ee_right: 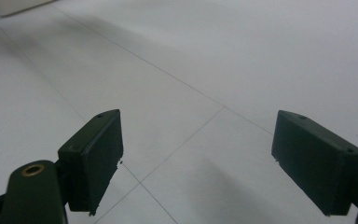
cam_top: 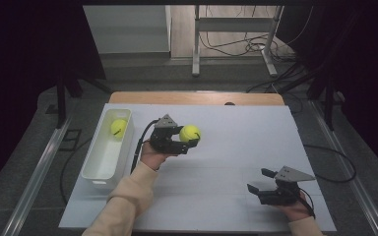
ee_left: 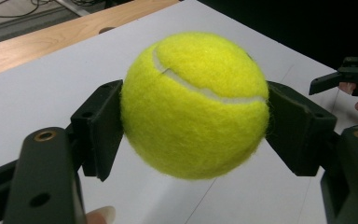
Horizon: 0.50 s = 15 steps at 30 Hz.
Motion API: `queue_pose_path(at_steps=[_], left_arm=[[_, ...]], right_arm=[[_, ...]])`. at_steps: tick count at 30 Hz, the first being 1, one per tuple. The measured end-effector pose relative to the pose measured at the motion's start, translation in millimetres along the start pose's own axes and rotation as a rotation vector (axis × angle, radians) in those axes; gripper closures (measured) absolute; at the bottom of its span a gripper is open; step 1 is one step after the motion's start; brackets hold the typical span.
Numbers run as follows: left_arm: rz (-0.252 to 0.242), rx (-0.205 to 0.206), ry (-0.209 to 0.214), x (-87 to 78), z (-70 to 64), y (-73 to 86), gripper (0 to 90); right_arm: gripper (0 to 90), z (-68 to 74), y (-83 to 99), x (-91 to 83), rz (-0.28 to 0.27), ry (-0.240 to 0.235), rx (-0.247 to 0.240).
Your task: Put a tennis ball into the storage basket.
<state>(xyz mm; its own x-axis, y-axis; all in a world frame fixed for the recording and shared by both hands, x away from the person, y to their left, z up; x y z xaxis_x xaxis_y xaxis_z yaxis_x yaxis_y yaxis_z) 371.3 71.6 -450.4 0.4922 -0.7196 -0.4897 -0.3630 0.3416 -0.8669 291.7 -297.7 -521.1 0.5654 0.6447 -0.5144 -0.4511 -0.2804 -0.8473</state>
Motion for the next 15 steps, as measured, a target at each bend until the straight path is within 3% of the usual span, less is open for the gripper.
queue_pose_path(at_steps=[15], left_arm=[[-0.02, -0.002, -0.01, -9.1, 0.8, -0.4, 26.2]], right_arm=[[16.8, 0.1, 0.0, -0.2, 0.0, 0.0, -0.002]])
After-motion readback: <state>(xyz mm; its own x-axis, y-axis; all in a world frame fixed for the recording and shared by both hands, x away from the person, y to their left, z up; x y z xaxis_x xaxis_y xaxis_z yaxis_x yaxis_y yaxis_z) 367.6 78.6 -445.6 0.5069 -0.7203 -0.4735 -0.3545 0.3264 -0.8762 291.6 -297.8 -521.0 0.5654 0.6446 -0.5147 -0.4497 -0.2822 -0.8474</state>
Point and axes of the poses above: each handheld gripper's, and its own axes: x roughly forward along the jaws, y roughly out of its underside, z roughly to its left, the point moved 2 cm from there along x, roughly forward along the jaws, and after that the axes turned 6 degrees about x, right-handed, at the moved point
